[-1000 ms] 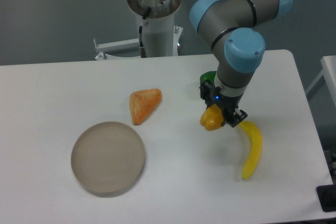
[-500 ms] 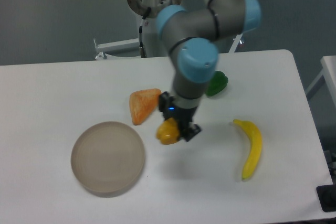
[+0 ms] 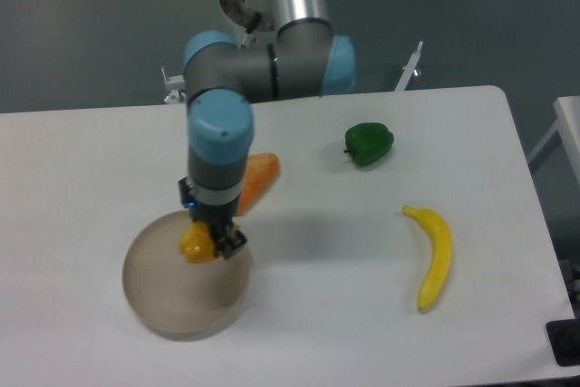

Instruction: Place the yellow pepper on the plate

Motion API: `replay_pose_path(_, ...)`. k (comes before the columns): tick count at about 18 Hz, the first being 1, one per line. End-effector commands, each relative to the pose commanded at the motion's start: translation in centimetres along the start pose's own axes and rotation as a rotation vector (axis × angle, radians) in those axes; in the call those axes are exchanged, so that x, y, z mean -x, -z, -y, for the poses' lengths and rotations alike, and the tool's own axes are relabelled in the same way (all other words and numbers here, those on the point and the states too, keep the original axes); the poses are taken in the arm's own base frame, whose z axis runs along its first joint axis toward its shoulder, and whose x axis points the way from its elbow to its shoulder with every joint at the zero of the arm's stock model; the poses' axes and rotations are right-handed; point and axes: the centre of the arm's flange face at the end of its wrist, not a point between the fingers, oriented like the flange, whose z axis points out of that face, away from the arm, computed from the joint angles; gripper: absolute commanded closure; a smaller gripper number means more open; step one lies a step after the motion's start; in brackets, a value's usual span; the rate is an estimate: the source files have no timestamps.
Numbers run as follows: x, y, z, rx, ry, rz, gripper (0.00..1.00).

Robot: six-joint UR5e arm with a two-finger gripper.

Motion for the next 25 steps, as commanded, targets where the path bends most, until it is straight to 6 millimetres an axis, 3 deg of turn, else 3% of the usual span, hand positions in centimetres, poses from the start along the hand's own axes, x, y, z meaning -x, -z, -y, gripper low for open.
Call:
replay_pose_path(2,-0.7,-2.3,0.5,0.025,-0.013,-0.025,0.65)
replay_pose_path(6,-0.7,-4.0,0.8,0.039,-0.012,-0.044,0.56)
replay_pose_path(8,-0.7,-4.4,0.8,0.041,-0.007,-0.045,0.40)
replay_pose_path(9,-0.6,-4.4,0.8,0.041,-0.008,-0.044,0.29)
replay_pose_path(10,-0.6,-4.3,0.9,0.037,-0.009,-0.039,0.06)
replay_pose_path(11,-0.6,-4.1,0.9,0.031,-0.009,-0.030,0.00)
replay_pose_path(17,-0.5,-2.4,1.1,0.011,-0.011,0.003,0.00)
replay_pose_path(19,0.2,-1.4,0.3,0.005,0.004,0.017,0.00)
replay_pose_path(25,5.8,4.9,-7.0,-0.005,0.118,0.104,0.00)
